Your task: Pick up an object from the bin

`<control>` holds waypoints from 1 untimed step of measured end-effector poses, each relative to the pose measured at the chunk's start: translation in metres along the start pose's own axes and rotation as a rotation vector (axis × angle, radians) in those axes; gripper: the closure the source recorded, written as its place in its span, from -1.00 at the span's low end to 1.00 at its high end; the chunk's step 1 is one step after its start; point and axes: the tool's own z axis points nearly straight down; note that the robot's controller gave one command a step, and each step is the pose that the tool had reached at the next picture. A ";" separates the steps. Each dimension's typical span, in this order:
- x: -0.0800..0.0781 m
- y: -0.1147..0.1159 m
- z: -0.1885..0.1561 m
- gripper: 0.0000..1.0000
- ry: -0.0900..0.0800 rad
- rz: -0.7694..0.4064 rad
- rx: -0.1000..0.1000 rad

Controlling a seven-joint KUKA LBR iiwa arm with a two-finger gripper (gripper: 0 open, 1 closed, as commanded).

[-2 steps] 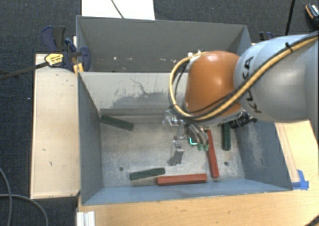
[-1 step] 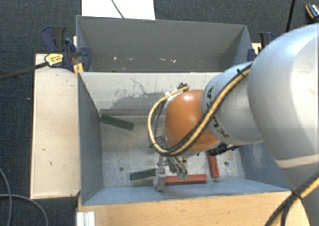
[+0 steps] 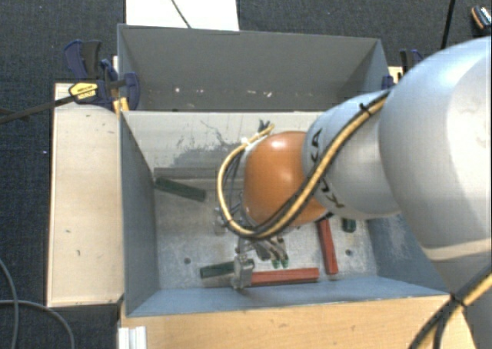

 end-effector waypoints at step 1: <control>0.000 0.000 0.000 1.00 0.001 0.005 0.000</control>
Offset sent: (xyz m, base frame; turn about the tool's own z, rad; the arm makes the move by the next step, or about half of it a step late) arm 0.0000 0.0000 0.0000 0.0000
